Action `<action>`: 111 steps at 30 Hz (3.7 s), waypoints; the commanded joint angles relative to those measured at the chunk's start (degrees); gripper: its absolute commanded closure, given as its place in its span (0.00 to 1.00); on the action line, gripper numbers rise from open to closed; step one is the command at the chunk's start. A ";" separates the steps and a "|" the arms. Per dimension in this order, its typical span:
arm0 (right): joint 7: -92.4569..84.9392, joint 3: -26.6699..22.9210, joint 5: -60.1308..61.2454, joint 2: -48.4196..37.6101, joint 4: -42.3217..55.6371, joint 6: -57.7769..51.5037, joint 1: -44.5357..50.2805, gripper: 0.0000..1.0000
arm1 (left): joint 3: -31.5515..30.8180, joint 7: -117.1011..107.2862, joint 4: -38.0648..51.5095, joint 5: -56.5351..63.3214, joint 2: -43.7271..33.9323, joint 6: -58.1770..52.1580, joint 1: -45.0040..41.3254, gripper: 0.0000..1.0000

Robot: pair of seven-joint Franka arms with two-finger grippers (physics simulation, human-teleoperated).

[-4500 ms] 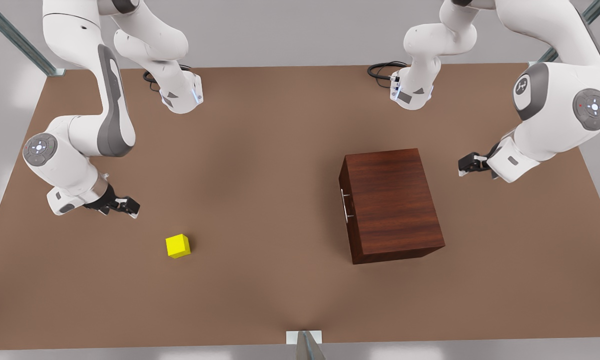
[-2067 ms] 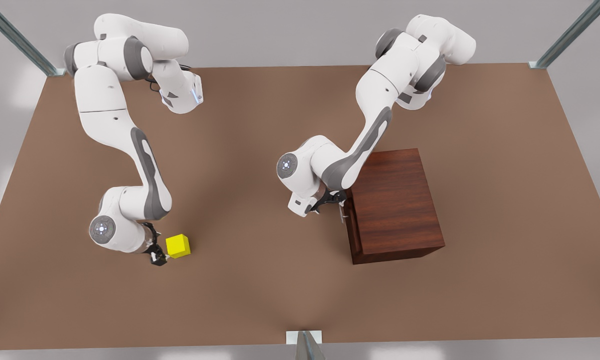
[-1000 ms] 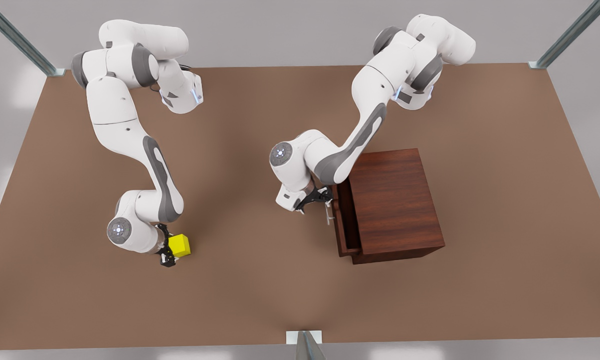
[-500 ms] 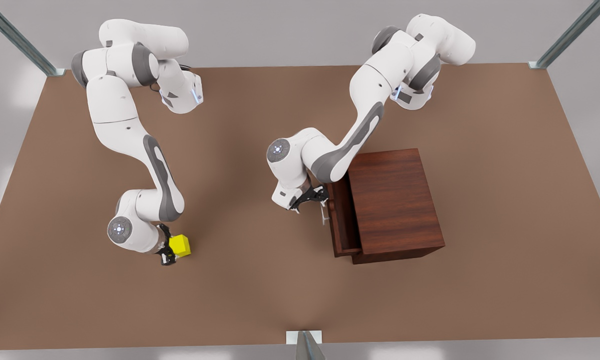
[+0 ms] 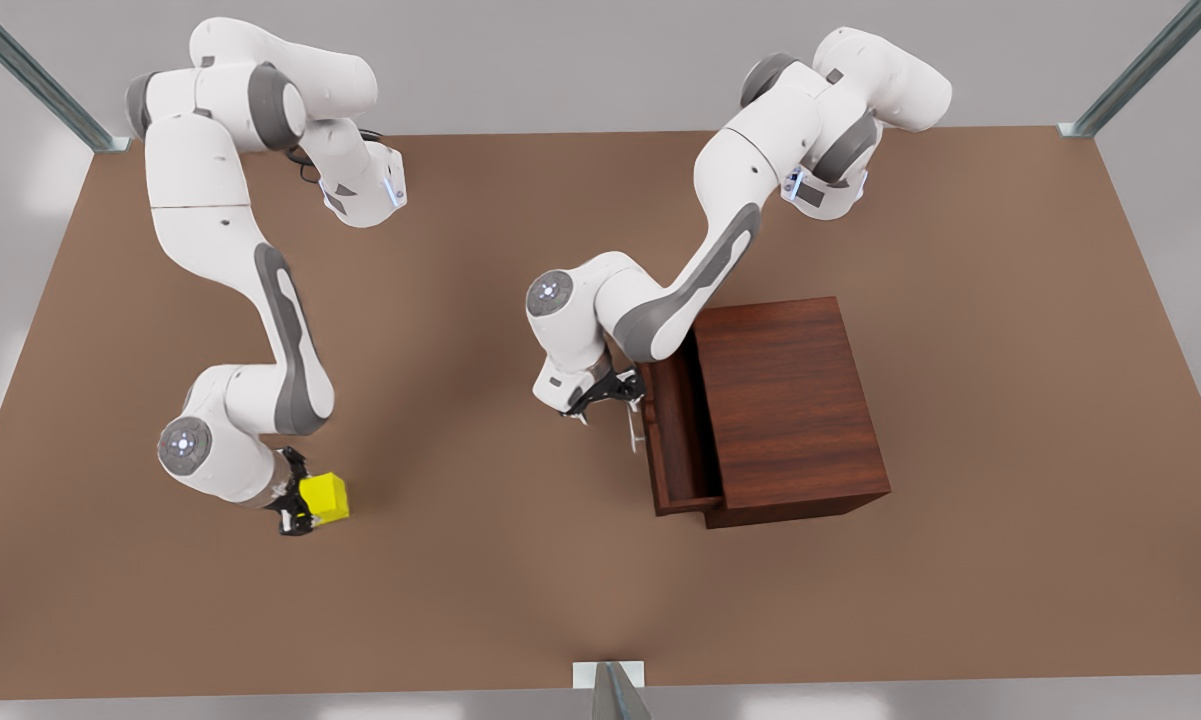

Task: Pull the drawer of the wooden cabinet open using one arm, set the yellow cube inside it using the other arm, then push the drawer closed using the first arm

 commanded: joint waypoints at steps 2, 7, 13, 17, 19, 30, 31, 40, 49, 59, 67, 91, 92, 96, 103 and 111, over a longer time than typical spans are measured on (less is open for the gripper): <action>-1.43 0.06 -0.28 -0.96 0.49 -5.02 -0.91 0.36 | 0.01 -1.94 0.12 0.00 -0.08 0.25 -0.26 0.00; -5.03 0.06 -0.37 -2.90 1.11 -8.36 -2.49 0.36 | -1.13 -1.94 1.00 -0.26 -0.17 -2.21 -0.26 0.00; -15.05 0.41 -0.20 -5.10 2.33 -11.43 -2.49 0.37 | -6.23 9.48 8.12 -0.35 -8.16 -31.65 -0.35 0.00; -8.82 0.50 0.59 -4.92 8.40 -19.16 1.90 0.36 | -6.32 32.23 7.50 -9.66 -15.46 -40.00 14.23 0.00; -3.28 0.50 0.68 -4.57 12.53 -23.56 5.15 0.36 | -6.32 48.68 6.01 -23.36 -20.21 -41.06 34.61 0.00; 33.72 0.23 4.11 3.25 30.46 -30.24 24.23 0.36 | -3.33 55.63 -19.04 -26.36 -36.03 -22.60 50.98 0.00; 37.85 1.99 4.11 3.96 31.95 -30.07 25.02 0.36 | -3.42 55.46 -18.86 -26.36 -36.03 -23.13 51.16 0.00; 61.94 9.64 4.37 9.84 37.67 -18.20 30.12 0.36 | -3.86 55.28 -15.88 -26.45 -36.12 -28.50 49.66 0.00; 67.04 10.52 4.37 15.30 41.53 -11.08 33.10 0.35 | -4.03 55.10 -16.75 -26.80 -36.82 -27.09 49.49 0.00; 67.83 9.81 4.11 19.16 44.09 -8.27 35.04 0.35 | -4.12 64.50 -16.93 -26.89 -37.61 -24.72 49.93 0.00; 64.76 9.29 3.58 15.91 44.09 -14.24 30.65 0.00 | -3.68 71.28 -17.55 -26.98 -37.79 -21.81 50.89 0.00; -69.19 -0.91 -5.03 -14.76 11.83 -40.70 -3.72 0.00 | -4.47 -85.52 -16.58 -20.21 -18.63 10.09 7.57 1.00; -68.93 -0.47 -5.56 -14.50 12.35 -41.40 -3.19 0.00 | -4.47 -85.70 -16.49 -20.21 -18.01 10.79 7.13 1.00; -66.29 -0.38 -8.37 -11.60 13.59 -41.23 -2.14 0.00 | -3.60 -91.14 -14.73 -15.29 -13.09 14.13 2.82 1.00; -66.29 -1.52 -7.67 -17.22 13.41 -45.45 -3.63 0.00 | 0.01 -92.55 -11.30 -14.41 -7.55 14.40 2.29 1.00; -64.62 -0.82 -6.08 -16.08 13.32 -44.83 -3.19 0.00 | 0.54 -85.97 -11.22 -11.60 -6.76 13.09 2.91 1.00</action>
